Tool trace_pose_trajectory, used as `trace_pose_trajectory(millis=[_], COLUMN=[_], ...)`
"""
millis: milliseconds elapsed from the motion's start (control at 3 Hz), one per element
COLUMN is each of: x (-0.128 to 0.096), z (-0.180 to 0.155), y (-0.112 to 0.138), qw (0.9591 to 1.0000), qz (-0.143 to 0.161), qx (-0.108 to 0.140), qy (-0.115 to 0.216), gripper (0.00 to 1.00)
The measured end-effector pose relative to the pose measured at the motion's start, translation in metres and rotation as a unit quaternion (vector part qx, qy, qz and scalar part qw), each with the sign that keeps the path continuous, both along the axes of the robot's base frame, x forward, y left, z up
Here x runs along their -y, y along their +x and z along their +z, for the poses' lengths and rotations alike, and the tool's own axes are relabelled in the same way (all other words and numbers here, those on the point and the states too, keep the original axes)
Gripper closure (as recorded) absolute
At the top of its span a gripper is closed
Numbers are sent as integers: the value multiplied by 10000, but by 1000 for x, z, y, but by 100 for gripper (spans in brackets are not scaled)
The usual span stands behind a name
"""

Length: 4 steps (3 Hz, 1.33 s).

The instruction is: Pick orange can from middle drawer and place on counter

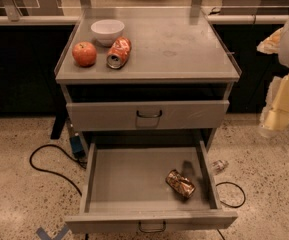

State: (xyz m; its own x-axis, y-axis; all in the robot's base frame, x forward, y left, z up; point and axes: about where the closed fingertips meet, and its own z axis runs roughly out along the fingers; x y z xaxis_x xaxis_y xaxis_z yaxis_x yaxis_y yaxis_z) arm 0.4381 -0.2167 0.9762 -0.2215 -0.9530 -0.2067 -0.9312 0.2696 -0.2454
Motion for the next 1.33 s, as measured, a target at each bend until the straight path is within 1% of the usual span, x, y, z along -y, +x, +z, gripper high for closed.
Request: trace_pose_trajectory(millis=[333,667,1000,1333], x=[0,-3,-19,-35], z=[0,-11,-47,-112], y=[0,-5,-23,-38], qw=[10000,10000,9990,9969], qz=[0,67,356,505], qx=[0,-4,29,-3], qy=[0,13,268,604], gripper=[0,0,0,0])
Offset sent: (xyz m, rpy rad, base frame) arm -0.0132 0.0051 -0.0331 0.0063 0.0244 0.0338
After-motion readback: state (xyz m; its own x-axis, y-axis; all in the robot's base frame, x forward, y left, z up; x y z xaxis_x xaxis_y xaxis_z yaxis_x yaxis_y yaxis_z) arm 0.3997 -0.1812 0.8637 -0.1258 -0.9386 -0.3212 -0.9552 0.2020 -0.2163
